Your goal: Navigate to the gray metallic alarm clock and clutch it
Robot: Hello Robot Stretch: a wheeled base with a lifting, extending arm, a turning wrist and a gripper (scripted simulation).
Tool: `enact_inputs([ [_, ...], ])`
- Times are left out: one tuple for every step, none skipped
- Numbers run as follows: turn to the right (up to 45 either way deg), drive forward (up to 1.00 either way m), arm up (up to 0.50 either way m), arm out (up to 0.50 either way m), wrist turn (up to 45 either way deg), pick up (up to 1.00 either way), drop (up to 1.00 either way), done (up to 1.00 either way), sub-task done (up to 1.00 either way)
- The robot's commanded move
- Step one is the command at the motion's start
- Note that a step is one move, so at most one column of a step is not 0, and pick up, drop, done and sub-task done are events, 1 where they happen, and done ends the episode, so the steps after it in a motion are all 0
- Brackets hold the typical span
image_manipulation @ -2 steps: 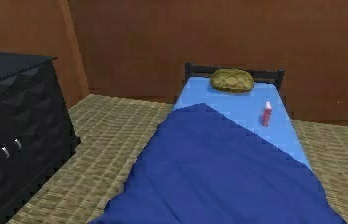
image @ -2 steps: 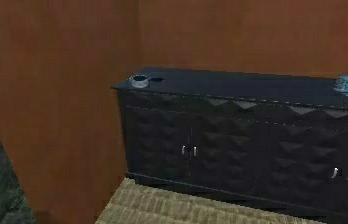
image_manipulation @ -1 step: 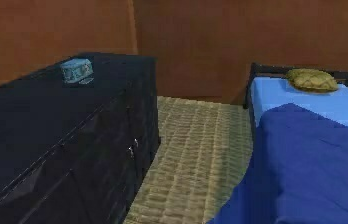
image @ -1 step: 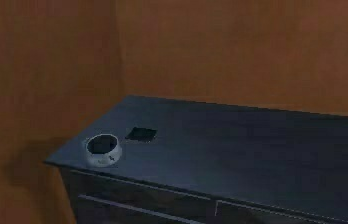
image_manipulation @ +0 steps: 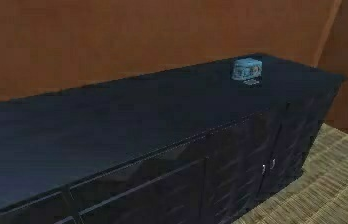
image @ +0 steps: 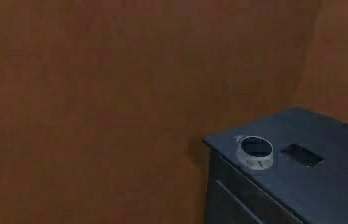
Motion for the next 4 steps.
enact_inputs([
  [-45.0,0.0,0.0,0.0,0.0,0.0,0.0,0.0,0.0],
  [-15.0,0.0,0.0,0.0,0.0,0.0,0.0,0.0,0.0],
  [0.0,0.0,0.5,0.0,0.0,0.0,0.0,0.0,0.0],
  [0.0,0.0,0.38,0.0,0.0,0.0,0.0,0.0,0.0],
])
